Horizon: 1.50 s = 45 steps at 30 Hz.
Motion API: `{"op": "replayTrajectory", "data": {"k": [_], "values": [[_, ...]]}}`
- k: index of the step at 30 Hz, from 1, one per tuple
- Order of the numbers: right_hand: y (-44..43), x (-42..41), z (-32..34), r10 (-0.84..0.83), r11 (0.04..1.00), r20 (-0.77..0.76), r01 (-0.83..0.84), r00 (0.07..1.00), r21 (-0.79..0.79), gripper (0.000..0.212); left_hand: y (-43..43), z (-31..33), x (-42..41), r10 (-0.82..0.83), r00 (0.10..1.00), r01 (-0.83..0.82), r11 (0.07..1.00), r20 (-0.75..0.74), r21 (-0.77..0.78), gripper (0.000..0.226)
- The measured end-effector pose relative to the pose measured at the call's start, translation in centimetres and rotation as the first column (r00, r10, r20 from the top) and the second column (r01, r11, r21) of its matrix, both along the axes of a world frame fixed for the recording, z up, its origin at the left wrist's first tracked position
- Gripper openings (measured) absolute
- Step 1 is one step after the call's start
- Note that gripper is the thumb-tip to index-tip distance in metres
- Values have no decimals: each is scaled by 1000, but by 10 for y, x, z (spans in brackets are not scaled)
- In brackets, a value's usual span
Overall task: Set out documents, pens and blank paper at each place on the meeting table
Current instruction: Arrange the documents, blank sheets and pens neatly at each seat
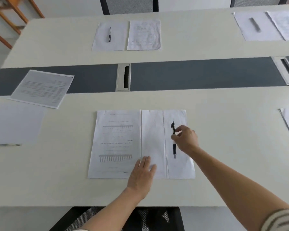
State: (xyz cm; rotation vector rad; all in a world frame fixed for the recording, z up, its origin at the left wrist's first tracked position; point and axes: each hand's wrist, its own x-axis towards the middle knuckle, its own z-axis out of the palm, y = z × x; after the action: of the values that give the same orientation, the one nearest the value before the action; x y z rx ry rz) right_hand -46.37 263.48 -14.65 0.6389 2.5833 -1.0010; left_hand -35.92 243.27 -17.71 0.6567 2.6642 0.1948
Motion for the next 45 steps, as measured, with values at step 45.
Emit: {"op": "replayTrajectory", "data": {"k": [45], "values": [[-150,207,96,319,871,-46,-311,947,-381,5,-250,180,223,683,279,-943,62,675,327,18]]}}
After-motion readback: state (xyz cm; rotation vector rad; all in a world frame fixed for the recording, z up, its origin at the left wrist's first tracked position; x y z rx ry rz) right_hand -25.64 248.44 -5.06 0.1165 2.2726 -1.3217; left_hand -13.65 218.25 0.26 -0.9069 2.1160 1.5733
